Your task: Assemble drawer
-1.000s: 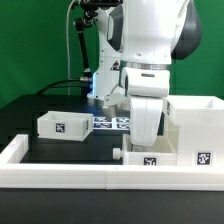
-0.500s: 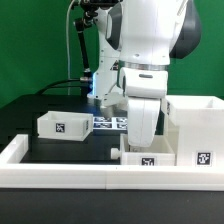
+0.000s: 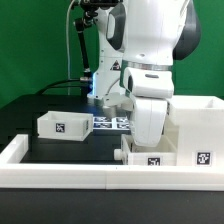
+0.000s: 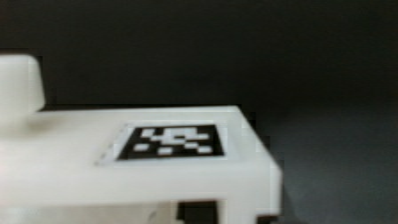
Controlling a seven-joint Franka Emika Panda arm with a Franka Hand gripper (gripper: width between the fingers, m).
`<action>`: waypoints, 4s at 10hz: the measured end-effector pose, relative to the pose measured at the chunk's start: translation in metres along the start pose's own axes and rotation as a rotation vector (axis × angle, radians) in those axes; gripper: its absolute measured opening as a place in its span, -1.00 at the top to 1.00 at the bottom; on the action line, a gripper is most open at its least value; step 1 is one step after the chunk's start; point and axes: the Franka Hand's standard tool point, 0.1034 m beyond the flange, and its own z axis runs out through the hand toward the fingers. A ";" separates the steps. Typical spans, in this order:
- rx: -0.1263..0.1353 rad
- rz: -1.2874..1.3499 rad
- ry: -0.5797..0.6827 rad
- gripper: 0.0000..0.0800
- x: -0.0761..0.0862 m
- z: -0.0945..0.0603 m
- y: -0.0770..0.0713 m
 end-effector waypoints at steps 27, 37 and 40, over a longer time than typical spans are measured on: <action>0.015 0.023 -0.035 -0.62 -0.053 -0.050 0.044; 0.052 -0.087 0.231 -0.62 -0.058 -0.012 0.045; 0.028 -0.075 0.231 -0.62 -0.046 -0.010 0.050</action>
Offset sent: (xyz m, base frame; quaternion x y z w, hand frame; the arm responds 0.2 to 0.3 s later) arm 0.0097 0.0206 0.0015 -0.0078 -0.0046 0.0059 0.9999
